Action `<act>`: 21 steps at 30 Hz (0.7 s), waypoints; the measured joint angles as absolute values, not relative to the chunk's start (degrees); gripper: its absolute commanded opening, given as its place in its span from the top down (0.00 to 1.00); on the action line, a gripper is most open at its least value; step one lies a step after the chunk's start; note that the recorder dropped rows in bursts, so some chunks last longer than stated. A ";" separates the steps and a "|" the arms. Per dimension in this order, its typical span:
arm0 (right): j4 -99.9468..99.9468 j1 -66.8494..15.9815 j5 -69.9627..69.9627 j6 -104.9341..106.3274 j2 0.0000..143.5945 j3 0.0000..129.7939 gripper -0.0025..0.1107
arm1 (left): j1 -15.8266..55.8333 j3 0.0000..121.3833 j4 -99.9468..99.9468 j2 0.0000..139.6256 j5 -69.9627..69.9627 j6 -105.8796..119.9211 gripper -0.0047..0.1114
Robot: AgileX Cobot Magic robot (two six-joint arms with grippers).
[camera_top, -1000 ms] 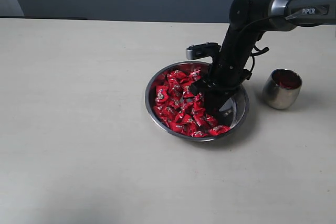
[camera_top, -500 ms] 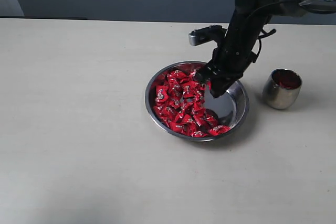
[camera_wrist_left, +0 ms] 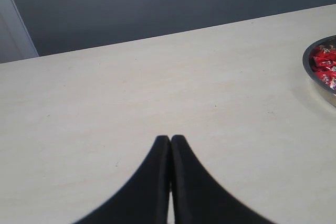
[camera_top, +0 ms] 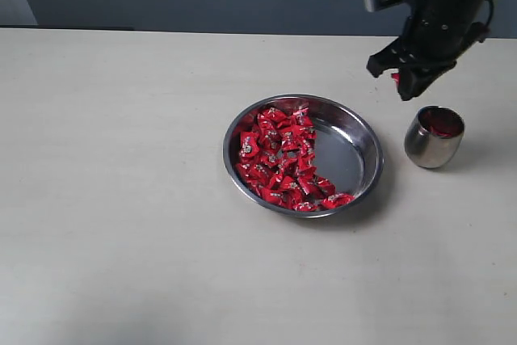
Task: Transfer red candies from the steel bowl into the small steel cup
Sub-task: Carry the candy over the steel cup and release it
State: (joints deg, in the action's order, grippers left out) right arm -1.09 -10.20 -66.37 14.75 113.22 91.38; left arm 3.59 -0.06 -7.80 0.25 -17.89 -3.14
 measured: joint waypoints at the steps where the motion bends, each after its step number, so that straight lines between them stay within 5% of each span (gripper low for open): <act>1: -1.09 -9.24 -66.71 14.55 113.22 91.38 0.98 | 3.59 -0.06 -7.80 0.25 -17.89 -3.14 0.96; 21: -4.19 -3.06 -69.88 14.54 113.26 90.70 0.98 | 3.59 -0.06 -7.80 0.25 -17.89 -3.14 0.96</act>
